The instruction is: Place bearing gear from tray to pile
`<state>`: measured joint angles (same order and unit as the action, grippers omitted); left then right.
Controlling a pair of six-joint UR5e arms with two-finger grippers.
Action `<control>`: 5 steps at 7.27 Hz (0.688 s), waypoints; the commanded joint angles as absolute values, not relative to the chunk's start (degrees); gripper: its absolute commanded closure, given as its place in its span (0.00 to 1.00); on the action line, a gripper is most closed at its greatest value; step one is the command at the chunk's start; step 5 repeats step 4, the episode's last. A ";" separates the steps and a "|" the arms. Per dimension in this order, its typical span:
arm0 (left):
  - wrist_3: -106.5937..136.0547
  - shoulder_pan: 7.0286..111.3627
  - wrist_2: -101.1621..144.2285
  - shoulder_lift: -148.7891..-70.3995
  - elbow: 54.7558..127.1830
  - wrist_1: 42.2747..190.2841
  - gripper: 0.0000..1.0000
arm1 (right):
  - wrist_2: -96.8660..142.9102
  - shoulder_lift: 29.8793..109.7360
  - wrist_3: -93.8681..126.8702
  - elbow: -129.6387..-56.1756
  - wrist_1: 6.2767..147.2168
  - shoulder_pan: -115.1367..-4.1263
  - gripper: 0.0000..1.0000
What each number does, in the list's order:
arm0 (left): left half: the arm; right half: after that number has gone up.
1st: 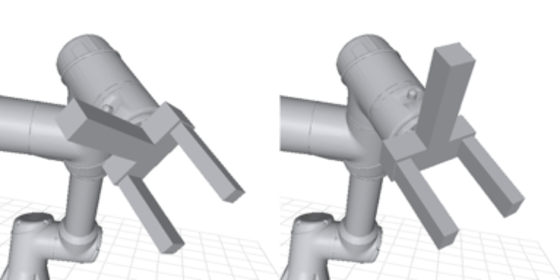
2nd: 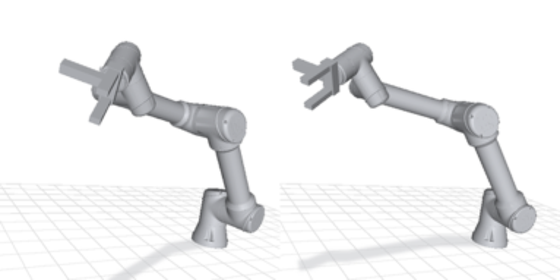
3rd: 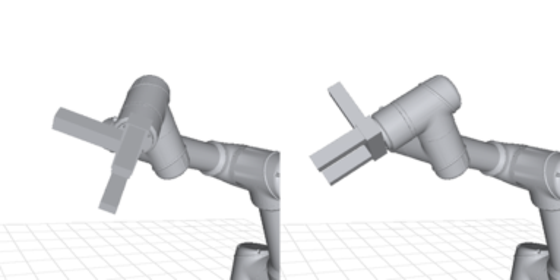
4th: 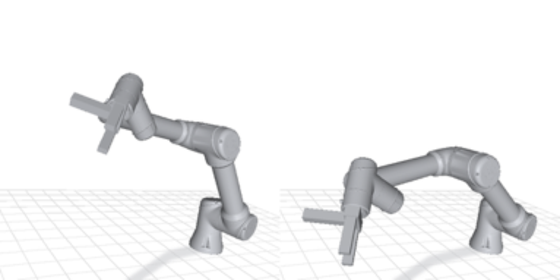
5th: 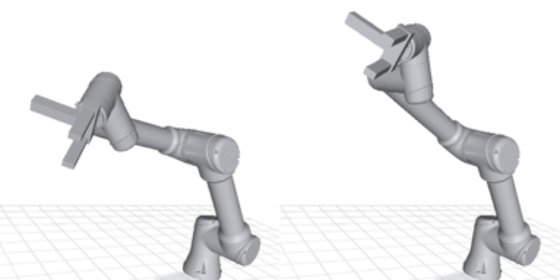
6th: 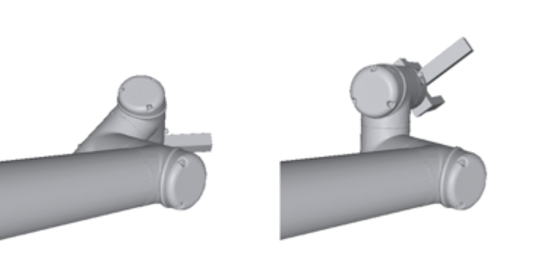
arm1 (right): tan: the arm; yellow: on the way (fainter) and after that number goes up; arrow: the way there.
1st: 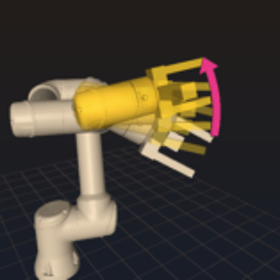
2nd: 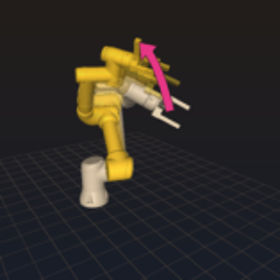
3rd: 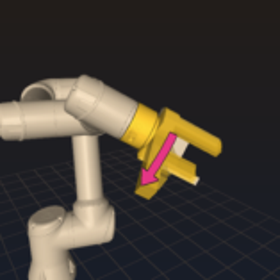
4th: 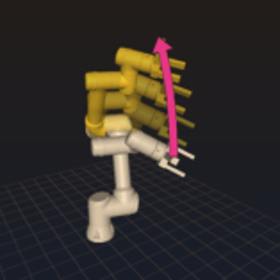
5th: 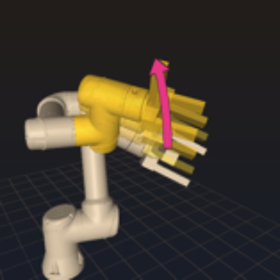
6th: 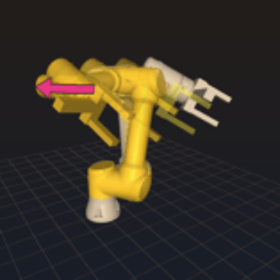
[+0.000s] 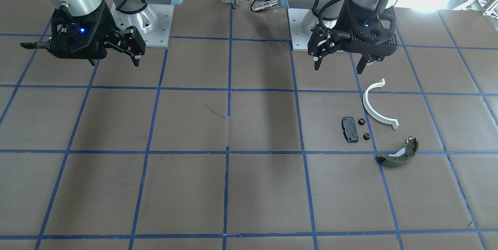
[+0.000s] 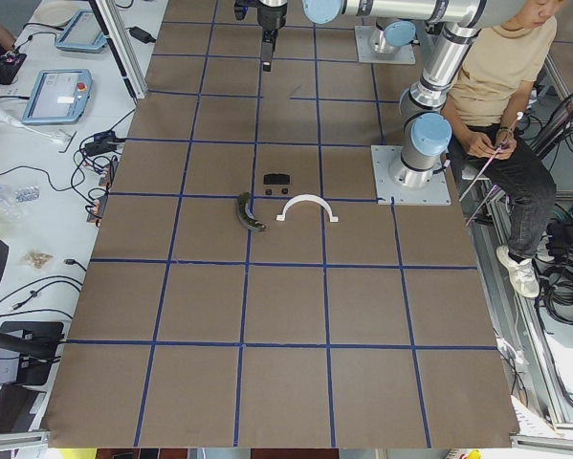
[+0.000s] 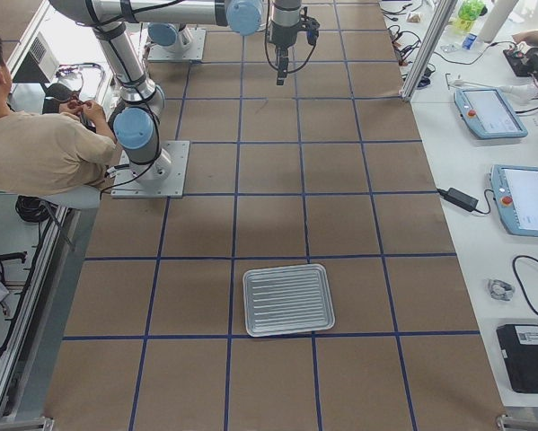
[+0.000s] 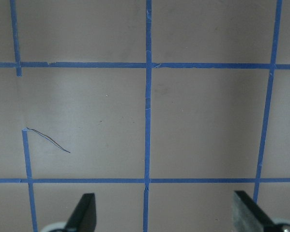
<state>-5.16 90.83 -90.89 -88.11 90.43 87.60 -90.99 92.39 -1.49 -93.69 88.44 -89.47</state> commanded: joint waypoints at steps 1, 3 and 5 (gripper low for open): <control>-2.83 90.79 -90.97 -87.63 90.27 90.16 0.00 | -90.97 92.37 -1.49 -93.69 88.42 -89.47 0.00; -2.81 90.70 -90.97 -87.36 90.61 90.18 0.00 | -90.97 92.37 -1.49 -93.69 88.42 -89.47 0.00; -2.81 90.70 -90.88 -87.28 90.53 90.18 0.00 | -90.97 92.37 -1.49 -93.69 88.42 -89.47 0.00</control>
